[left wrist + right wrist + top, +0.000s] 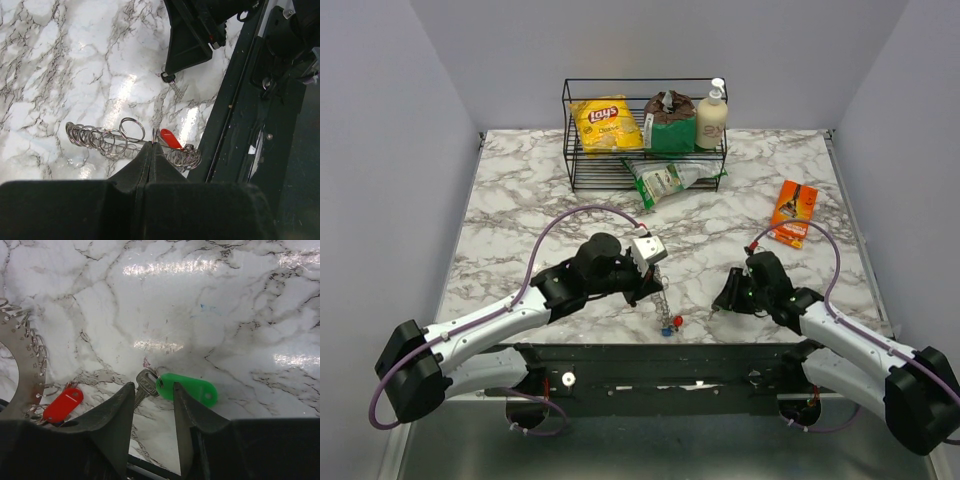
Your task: Put the keys on the keyring
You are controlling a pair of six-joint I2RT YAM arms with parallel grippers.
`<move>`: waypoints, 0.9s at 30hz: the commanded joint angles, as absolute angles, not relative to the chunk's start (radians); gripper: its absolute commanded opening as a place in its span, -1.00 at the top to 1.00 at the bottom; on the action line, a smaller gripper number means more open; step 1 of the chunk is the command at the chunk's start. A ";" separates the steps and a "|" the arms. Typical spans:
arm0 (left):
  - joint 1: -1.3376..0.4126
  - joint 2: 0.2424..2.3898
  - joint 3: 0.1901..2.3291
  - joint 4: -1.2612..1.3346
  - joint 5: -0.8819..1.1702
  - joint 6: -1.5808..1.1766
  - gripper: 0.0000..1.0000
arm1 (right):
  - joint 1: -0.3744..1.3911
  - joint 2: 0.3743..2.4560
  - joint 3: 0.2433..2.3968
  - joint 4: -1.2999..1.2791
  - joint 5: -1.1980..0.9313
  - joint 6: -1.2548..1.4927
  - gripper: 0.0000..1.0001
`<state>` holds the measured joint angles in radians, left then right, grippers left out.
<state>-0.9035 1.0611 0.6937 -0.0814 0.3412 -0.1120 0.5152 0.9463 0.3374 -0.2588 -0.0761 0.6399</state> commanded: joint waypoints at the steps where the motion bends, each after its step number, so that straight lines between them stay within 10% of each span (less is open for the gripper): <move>1: -0.907 1.072 0.741 -0.080 0.337 -0.087 1.00 | 0.509 0.945 0.325 -0.241 -0.081 0.657 0.19; 27: -0.907 1.078 0.735 -0.084 0.345 -0.092 1.00 | 0.509 1.026 0.371 -0.209 -0.058 0.620 0.85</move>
